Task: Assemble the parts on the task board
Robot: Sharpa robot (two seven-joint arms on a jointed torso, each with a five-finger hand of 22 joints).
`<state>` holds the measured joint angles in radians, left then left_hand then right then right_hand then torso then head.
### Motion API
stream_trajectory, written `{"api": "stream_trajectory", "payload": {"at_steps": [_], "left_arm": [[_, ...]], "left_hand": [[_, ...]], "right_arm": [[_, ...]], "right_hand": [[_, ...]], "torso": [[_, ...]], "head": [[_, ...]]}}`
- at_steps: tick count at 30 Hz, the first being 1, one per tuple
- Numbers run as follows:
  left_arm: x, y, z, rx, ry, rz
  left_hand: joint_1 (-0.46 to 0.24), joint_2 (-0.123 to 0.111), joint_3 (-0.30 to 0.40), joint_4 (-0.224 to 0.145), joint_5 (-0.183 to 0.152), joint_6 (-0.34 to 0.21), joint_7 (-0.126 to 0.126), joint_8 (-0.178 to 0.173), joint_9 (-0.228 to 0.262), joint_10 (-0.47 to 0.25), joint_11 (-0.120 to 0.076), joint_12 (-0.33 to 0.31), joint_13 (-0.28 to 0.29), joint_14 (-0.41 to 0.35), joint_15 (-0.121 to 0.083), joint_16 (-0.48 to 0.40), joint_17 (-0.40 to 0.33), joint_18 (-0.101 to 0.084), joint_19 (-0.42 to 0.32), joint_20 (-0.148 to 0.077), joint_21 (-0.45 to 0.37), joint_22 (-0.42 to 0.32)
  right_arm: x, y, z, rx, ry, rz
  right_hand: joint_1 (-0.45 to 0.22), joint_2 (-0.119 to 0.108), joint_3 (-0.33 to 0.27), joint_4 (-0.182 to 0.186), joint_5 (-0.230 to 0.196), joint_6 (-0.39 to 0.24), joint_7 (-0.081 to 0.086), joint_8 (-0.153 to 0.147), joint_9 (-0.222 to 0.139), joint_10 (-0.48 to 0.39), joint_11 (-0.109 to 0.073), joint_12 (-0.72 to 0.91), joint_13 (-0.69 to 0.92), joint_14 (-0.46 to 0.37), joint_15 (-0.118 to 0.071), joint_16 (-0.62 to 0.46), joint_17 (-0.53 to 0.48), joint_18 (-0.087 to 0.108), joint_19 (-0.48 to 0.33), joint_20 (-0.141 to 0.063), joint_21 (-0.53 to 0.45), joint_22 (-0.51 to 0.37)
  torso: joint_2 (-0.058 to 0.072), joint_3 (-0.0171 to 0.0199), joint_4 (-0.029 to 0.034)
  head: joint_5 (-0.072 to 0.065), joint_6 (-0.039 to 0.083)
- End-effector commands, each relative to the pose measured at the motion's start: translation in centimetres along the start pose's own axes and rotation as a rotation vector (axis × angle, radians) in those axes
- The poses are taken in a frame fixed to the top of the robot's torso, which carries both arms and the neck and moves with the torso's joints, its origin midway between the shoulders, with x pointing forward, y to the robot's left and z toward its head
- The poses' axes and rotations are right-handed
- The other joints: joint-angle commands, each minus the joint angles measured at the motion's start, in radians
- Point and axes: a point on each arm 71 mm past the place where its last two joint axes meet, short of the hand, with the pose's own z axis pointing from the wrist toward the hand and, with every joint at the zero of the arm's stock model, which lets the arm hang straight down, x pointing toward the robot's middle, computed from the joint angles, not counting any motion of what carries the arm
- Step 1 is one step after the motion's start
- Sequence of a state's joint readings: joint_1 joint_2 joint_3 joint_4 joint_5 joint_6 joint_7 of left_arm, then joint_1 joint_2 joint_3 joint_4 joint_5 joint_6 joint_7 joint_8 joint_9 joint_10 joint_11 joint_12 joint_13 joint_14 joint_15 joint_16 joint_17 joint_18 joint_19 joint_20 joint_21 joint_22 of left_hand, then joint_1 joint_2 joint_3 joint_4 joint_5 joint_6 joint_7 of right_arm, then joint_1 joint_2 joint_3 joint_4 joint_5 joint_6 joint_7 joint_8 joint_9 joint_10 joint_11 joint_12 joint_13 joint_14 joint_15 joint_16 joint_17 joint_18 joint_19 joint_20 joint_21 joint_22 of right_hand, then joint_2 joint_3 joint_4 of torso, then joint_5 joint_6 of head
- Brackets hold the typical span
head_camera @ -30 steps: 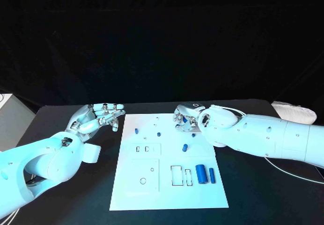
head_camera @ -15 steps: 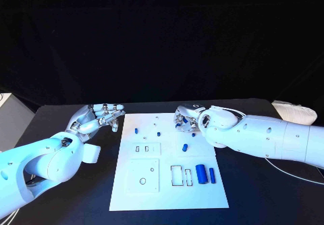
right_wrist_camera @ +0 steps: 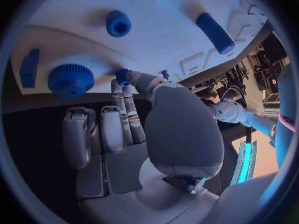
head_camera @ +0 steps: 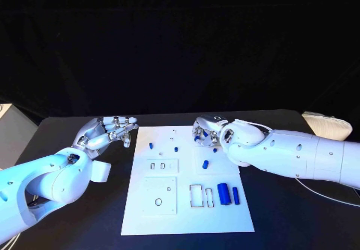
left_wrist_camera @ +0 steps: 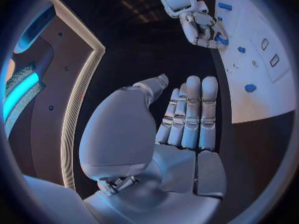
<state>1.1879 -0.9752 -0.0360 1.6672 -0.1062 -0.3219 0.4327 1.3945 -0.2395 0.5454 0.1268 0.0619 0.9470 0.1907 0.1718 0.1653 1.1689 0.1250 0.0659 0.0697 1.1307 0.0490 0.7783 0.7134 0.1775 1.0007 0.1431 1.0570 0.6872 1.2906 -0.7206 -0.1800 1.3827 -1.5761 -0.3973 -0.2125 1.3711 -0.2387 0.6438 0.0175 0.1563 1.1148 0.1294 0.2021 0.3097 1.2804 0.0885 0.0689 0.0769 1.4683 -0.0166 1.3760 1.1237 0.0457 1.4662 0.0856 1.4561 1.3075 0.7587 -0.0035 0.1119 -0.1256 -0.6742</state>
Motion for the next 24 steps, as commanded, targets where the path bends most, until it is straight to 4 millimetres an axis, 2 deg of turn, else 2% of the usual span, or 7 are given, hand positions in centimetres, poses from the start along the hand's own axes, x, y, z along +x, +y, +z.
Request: {"api": "stream_trajectory", "payload": {"at_steps": [1, 6, 13, 16, 20, 24], "left_arm": [[0.1, -0.1, 0.1, 0.005, 0.008, -0.006], [0.1, -0.1, 0.1, 0.005, 0.007, -0.007], [0.1, -0.1, 0.0, 0.005, 0.008, -0.009], [0.1, -0.1, 0.0, 0.005, 0.008, -0.008], [0.2, -0.1, 0.0, 0.005, 0.009, -0.009], [0.3, -0.2, 0.1, 0.005, 0.012, -0.01]], "left_hand": [[-0.006, 0.004, 0.004, -0.001, -0.005, -0.001, 0.001, -0.003, 0.001, 0.0, -0.002, 0.001, 0.001, -0.003, -0.001, 0.005, 0.001, -0.002, 0.003, 0.0, 0.006, 0.001], [-0.006, 0.004, 0.004, -0.001, -0.005, -0.001, 0.001, -0.003, 0.001, 0.0, -0.002, 0.001, 0.001, -0.003, -0.001, 0.005, 0.001, -0.002, 0.003, 0.0, 0.006, 0.001], [-0.006, 0.006, 0.005, -0.002, -0.005, -0.001, 0.0, -0.003, 0.002, 0.001, -0.002, 0.001, 0.001, -0.003, -0.001, 0.006, 0.002, -0.002, 0.003, 0.0, 0.008, 0.003], [-0.006, 0.006, 0.005, -0.002, -0.005, -0.001, 0.0, -0.003, 0.002, 0.001, -0.002, 0.001, 0.001, -0.003, -0.001, 0.006, 0.002, -0.002, 0.003, 0.0, 0.008, 0.003], [-0.006, 0.006, 0.005, -0.002, -0.005, -0.001, 0.0, -0.003, 0.002, 0.001, -0.002, 0.001, 0.001, -0.003, -0.001, 0.006, 0.002, -0.002, 0.003, 0.0, 0.008, 0.003], [-0.006, 0.006, 0.005, -0.002, -0.005, -0.001, 0.0, -0.003, 0.002, 0.001, -0.002, 0.001, 0.001, -0.003, -0.001, 0.006, 0.002, -0.002, 0.003, 0.0, 0.008, 0.003]], "right_arm": [[-0.9, 0.2, -0.1, -0.012, -0.13, 0.014], [-1.4, 0.5, 0.0, -0.01, -0.179, 0.027], [-1.6, 1.5, 0.8, -0.022, -0.2, 0.034], [-1.6, 2.0, 1.3, -0.026, -0.206, 0.036], [-1.6, 2.5, 2.2, -0.025, -0.212, 0.032], [-1.6, 2.9, 3.1, -0.023, -0.216, 0.025]], "right_hand": [[0.026, 0.036, 0.011, -0.011, -0.004, 0.01, -0.001, 0.009, 0.009, 0.041, -0.034, 0.004, 0.021, 0.029, -0.009, 0.008, 0.007, -0.009, 0.038, -0.007, 0.008, 0.098], [0.027, 0.049, 0.028, -0.034, -0.044, 0.021, -0.006, 0.023, 0.032, 0.065, -0.04, 0.005, 0.03, 0.024, -0.013, 0.005, -0.011, -0.007, 0.033, -0.011, 0.003, 0.091], [0.026, 0.049, 0.03, -0.036, -0.048, 0.021, -0.006, 0.024, 0.034, 0.067, -0.041, 0.005, 0.031, 0.023, -0.014, 0.004, -0.013, -0.006, 0.032, -0.011, 0.001, 0.089], [0.026, 0.048, 0.03, -0.037, -0.049, 0.021, -0.007, 0.025, 0.035, 0.067, -0.041, 0.005, 0.031, 0.023, -0.014, 0.004, -0.014, -0.006, 0.032, -0.012, 0.001, 0.088], [0.025, 0.048, 0.031, -0.038, -0.048, 0.021, -0.007, 0.025, 0.036, 0.068, -0.041, 0.004, 0.031, 0.023, -0.014, 0.003, -0.015, -0.006, 0.031, -0.012, 0.0, 0.087], [0.025, 0.048, 0.031, -0.038, -0.048, 0.021, -0.007, 0.025, 0.036, 0.068, -0.041, 0.004, 0.031, 0.023, -0.014, 0.003, -0.015, -0.006, 0.031, -0.012, 0.0, 0.087]], "torso": [[0.0, -0.0012, 0.0007], [0.001, -0.002, -0.0003], [0.003, -0.0032, 0.0041], [0.004, -0.0018, 0.0038], [0.005, -0.0031, 0.0057], [0.006, -0.0024, 0.006]], "head": [[0.001, 0.002], [0.003, 0.006], [0.002, 0.009], [0.005, 0.01], [0.005, 0.009], [0.007, 0.008]]}}
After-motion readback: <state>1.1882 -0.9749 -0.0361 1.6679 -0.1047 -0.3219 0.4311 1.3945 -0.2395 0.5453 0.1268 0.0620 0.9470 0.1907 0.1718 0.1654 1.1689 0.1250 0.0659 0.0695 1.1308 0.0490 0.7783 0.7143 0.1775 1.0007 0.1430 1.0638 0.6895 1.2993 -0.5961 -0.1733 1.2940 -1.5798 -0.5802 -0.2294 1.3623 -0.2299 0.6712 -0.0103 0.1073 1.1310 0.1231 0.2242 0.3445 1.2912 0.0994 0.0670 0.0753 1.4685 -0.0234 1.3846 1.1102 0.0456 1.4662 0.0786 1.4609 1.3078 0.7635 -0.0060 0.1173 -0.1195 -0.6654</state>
